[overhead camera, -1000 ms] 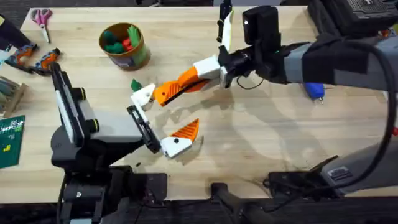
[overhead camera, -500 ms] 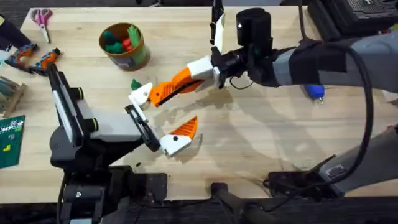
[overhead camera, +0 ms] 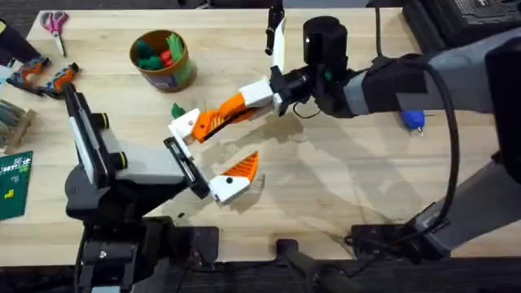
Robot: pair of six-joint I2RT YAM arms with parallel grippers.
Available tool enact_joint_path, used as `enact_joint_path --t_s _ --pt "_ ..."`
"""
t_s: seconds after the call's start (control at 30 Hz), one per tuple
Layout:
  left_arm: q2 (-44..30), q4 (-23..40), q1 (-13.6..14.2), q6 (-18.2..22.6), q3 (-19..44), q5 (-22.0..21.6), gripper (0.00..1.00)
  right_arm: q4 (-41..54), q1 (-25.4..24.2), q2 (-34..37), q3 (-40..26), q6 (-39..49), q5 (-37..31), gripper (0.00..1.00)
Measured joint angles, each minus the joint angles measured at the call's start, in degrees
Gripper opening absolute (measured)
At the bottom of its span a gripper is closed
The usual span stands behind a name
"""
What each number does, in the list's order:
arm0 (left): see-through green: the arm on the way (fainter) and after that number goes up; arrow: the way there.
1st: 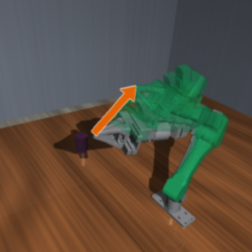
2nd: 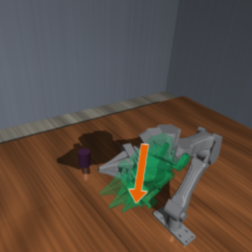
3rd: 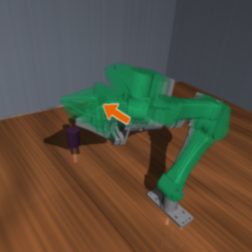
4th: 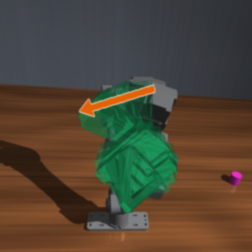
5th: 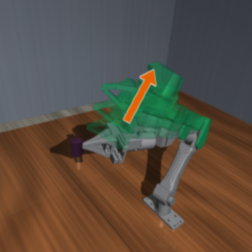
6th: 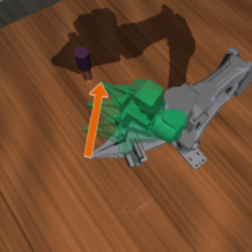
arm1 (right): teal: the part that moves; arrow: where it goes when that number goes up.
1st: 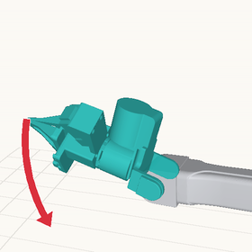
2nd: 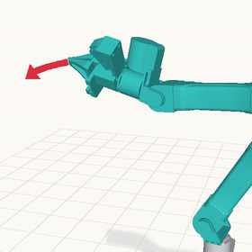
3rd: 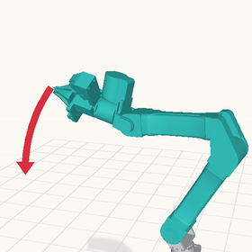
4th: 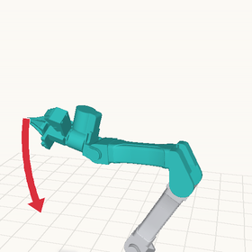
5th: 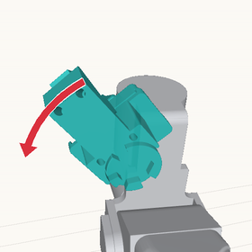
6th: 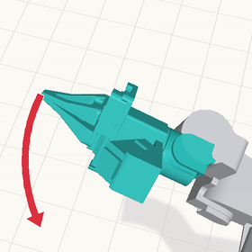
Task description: Pick up the gripper from the table and insert it into the empty holder that is missing its gripper. Then pick up a screw, insert it into the mounting hole, and use the screwdriver to tighten it. Finally, clean up the table by picking up the vegetable and placing it into the bucket.
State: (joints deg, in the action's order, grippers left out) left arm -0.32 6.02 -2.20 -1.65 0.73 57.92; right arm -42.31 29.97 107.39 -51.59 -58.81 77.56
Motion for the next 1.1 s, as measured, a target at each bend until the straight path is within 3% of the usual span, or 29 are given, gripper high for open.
enact_joint_path --t_s 0.6,1.1 --pt "0.02 -0.24 -0.25 2.06 0.00 -1.69 0.972 -9.48 2.16 0.65 0.23 -6.18 -6.17 0.009" --pt "0.02 -0.37 -0.96 1.56 0.07 -4.65 0.972 -10.44 5.08 0.75 0.28 -6.13 -12.02 0.009"
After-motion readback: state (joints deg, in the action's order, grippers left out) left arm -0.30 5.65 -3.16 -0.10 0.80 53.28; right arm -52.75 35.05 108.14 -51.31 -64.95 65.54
